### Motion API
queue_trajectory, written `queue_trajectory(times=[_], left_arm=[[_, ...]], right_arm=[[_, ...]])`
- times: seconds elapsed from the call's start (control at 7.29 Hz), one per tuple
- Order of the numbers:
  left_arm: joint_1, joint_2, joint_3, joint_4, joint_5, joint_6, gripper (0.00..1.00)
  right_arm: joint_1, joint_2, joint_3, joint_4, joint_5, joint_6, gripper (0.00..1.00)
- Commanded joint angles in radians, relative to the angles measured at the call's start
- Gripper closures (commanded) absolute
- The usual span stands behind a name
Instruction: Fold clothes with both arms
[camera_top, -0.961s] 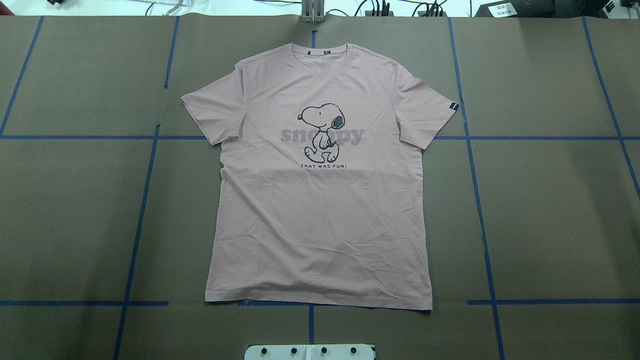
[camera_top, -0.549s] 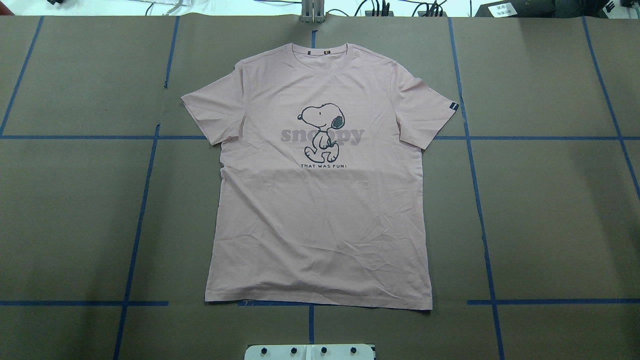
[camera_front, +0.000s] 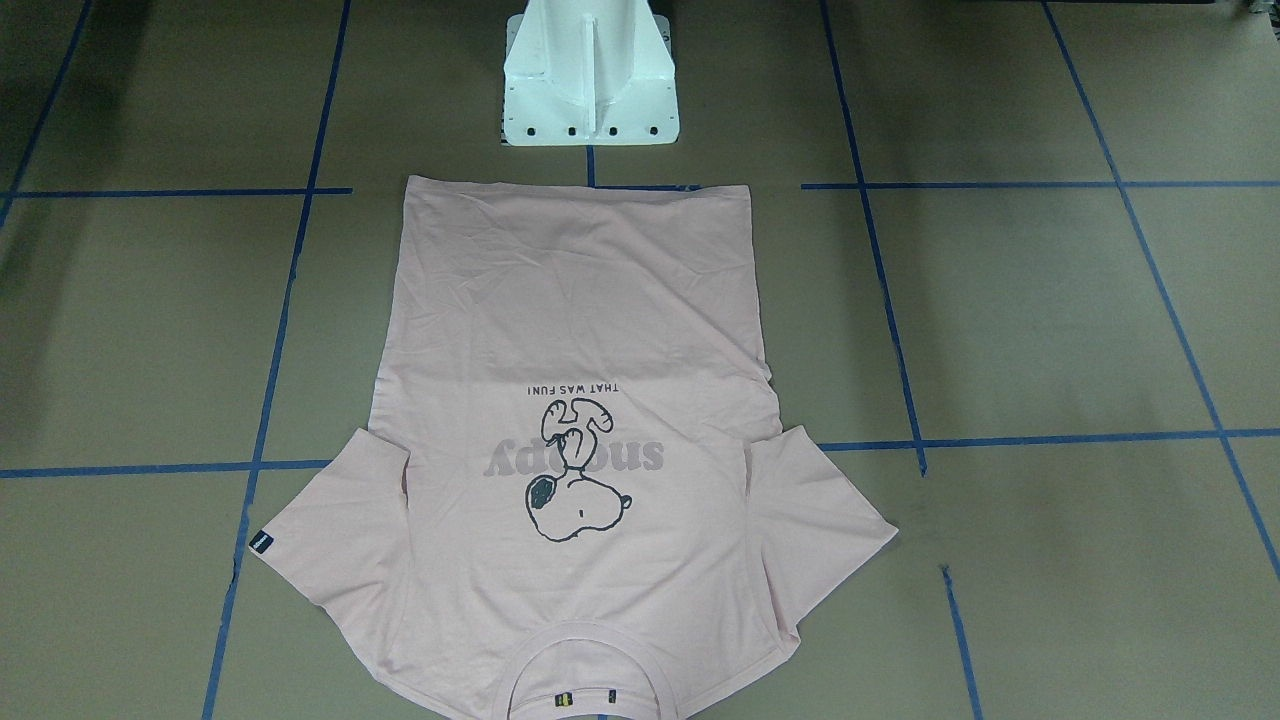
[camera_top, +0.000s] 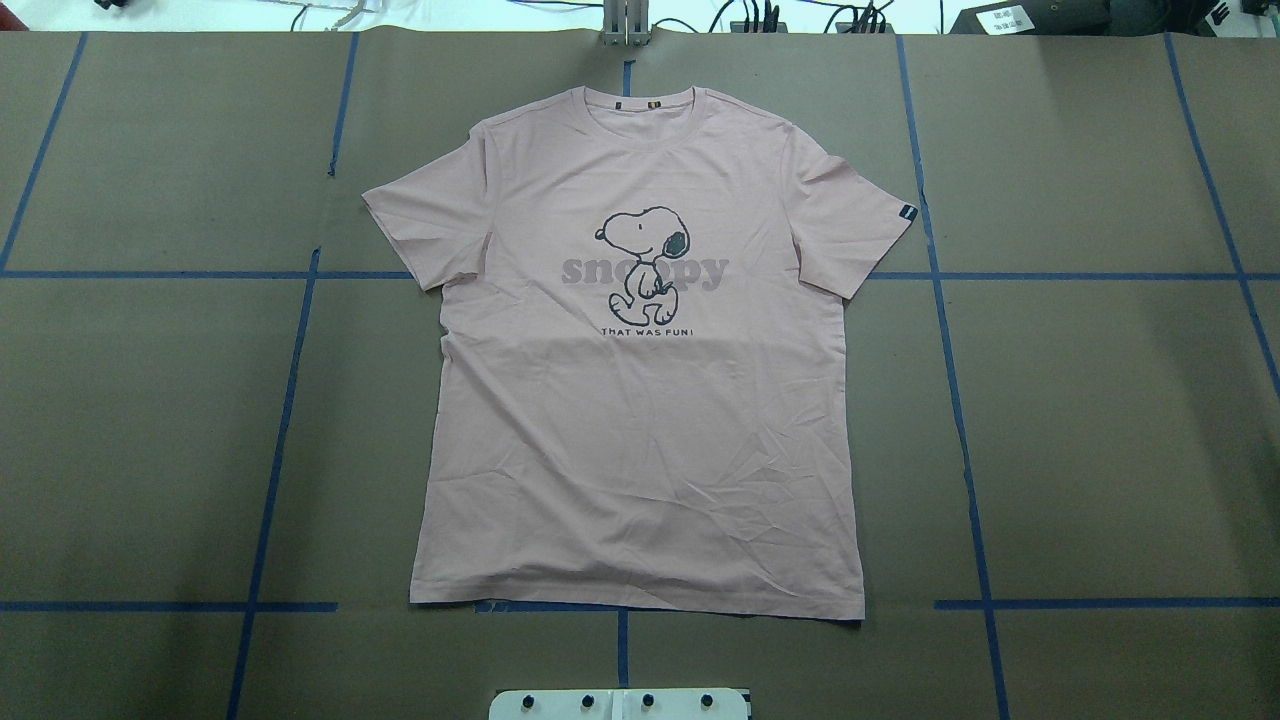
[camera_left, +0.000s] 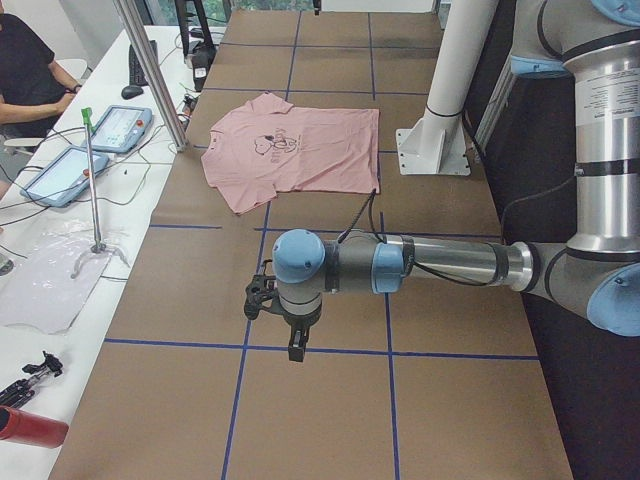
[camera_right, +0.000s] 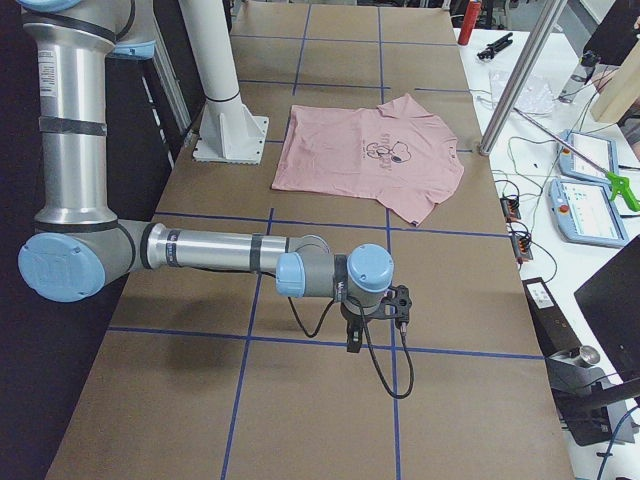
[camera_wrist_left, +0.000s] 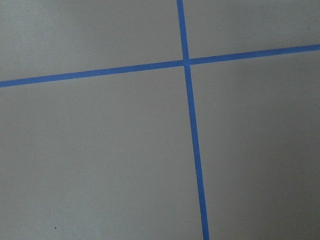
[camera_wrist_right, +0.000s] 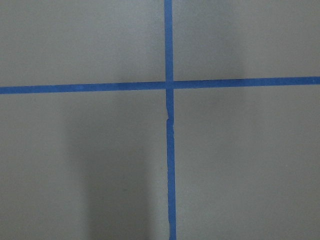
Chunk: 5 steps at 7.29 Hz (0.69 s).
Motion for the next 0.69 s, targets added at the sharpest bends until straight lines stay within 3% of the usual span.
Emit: queue_trajectory(times=[0.0, 0.27, 0.41, 0.55], left_arm=[[0.001, 0.003, 0.001, -0.003, -0.001, 0.009, 0.00], [0.002, 0.002, -0.008, -0.004, -0.004, 0.009, 0.00], [0.004, 0.002, -0.007, -0.009, -0.007, 0.009, 0.00], [0.004, 0.002, -0.011, -0.012, -0.073, 0.009, 0.00]], right_arm=[[-0.033, -0.001, 0.000, 0.091, 0.014, 0.021, 0.00], [-0.166, 0.035, 0.005, 0.244, 0.014, 0.219, 0.00], [-0.255, 0.107, -0.006, 0.328, 0.005, 0.413, 0.00], [-0.335, 0.208, -0.029, 0.350, -0.018, 0.591, 0.00]])
